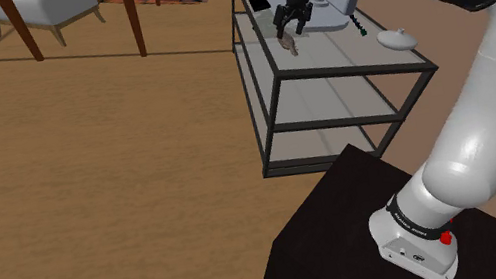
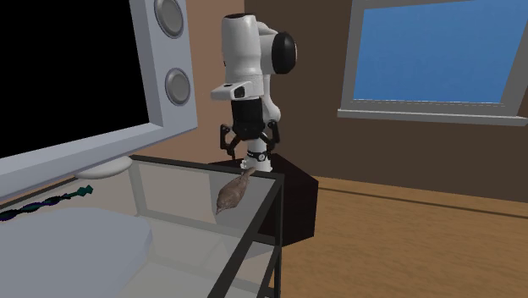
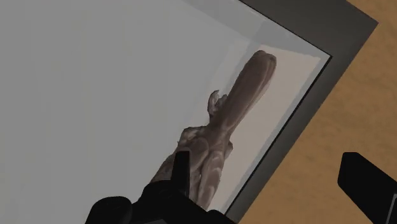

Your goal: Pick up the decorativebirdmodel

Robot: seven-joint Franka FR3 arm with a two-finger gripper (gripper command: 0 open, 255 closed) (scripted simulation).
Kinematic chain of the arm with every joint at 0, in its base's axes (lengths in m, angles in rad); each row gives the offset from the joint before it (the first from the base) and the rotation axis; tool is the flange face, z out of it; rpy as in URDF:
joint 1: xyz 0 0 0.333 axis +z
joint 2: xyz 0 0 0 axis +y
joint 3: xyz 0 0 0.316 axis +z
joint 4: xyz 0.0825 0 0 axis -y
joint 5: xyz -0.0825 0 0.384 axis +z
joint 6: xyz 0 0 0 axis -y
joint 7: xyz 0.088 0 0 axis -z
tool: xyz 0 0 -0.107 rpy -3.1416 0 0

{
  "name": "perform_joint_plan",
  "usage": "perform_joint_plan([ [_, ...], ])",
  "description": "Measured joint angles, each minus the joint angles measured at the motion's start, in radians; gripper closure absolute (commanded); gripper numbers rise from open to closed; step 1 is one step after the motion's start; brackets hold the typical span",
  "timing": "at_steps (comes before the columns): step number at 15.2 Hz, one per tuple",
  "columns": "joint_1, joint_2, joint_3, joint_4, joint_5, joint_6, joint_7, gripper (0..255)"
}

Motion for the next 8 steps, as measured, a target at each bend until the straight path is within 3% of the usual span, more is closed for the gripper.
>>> perform_joint_plan([
  [6,-0.082,0.231,-0.012,0.27,0.083,-0.044,-0.013,0],
  [8,-0.092,0.258,-0.011,0.289,0.092,-0.037,-0.016,0],
])
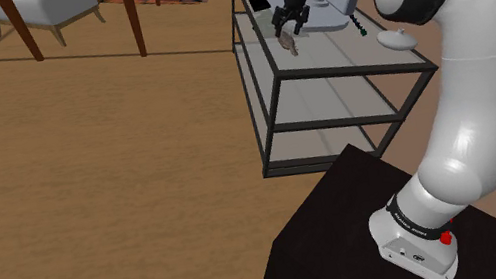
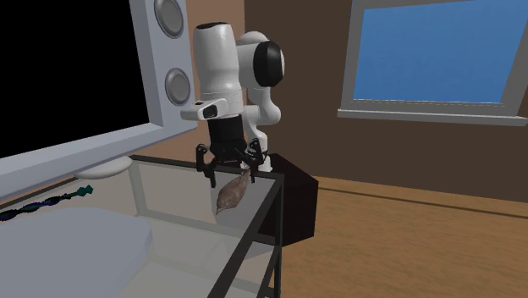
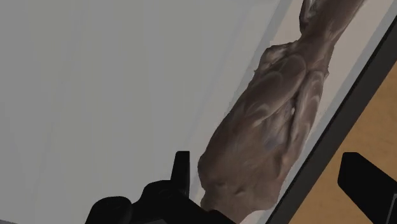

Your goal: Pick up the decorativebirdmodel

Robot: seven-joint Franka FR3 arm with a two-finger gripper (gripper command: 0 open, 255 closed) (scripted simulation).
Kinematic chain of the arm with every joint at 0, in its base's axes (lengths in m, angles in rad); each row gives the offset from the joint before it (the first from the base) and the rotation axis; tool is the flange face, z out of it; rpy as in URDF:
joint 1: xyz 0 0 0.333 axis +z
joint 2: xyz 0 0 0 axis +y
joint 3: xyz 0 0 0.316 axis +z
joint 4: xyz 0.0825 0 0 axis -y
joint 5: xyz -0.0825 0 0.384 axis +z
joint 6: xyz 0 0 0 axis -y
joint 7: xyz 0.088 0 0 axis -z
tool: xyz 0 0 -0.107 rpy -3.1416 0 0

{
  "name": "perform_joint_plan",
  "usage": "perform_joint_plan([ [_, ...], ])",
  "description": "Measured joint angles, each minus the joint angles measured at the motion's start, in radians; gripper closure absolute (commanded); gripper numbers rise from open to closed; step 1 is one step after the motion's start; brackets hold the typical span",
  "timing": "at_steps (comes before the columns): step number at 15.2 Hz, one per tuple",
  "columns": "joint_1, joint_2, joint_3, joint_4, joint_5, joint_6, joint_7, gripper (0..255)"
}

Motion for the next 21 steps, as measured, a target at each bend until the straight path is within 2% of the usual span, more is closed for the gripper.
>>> perform_joint_plan([
  [6,-0.001,0.02,0.003,-0.045,0.01,0.064,-0.011,0],
  [7,-0.001,0.021,0.004,-0.052,0.01,0.071,-0.012,255],
  [17,0.0,0.019,0.004,-0.058,0.011,0.077,-0.013,255],
  [21,0.0,0.012,0.002,-0.033,0.007,0.045,-0.006,255],
])
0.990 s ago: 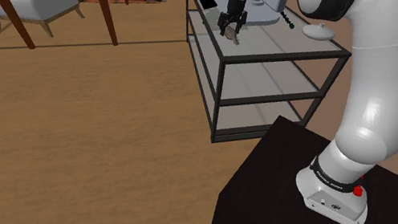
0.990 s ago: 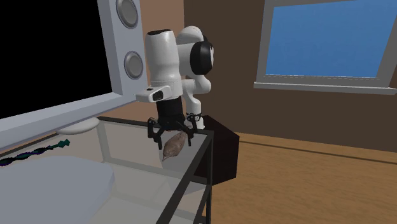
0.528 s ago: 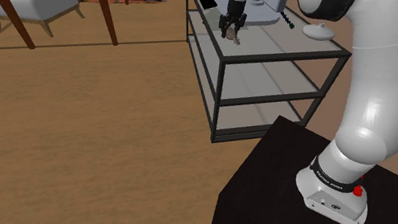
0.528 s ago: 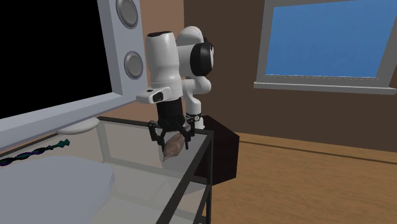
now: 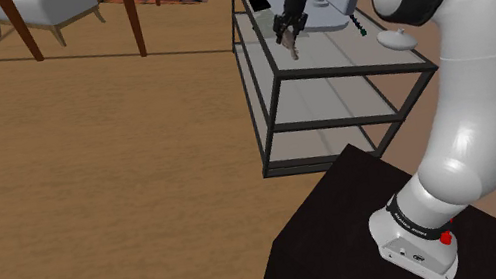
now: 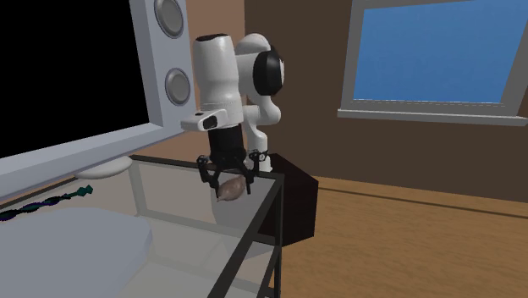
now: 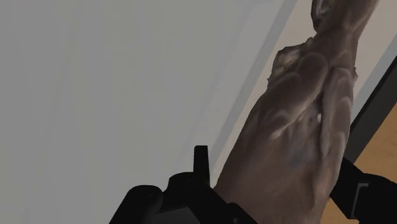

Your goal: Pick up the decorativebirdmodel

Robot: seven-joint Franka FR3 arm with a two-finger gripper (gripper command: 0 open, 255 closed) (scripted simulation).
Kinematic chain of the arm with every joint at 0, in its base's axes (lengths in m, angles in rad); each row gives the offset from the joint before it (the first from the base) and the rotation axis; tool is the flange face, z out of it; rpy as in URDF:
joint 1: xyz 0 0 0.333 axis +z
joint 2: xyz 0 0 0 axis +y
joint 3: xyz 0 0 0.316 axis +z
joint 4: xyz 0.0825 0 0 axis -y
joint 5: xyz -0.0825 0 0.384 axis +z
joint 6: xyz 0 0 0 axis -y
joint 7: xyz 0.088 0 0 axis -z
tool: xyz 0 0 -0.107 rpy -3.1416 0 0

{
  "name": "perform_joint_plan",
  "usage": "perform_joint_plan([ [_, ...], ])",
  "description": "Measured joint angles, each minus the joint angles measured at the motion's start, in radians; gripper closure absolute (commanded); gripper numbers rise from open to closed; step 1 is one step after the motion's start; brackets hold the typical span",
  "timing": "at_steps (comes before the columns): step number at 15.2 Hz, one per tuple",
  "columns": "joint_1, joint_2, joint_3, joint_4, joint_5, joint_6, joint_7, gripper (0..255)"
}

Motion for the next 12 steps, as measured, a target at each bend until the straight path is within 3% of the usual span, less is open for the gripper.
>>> perform_joint_plan([
  [12,-0.013,-0.007,-0.005,0.148,-0.009,-0.153,0.019,255],
])
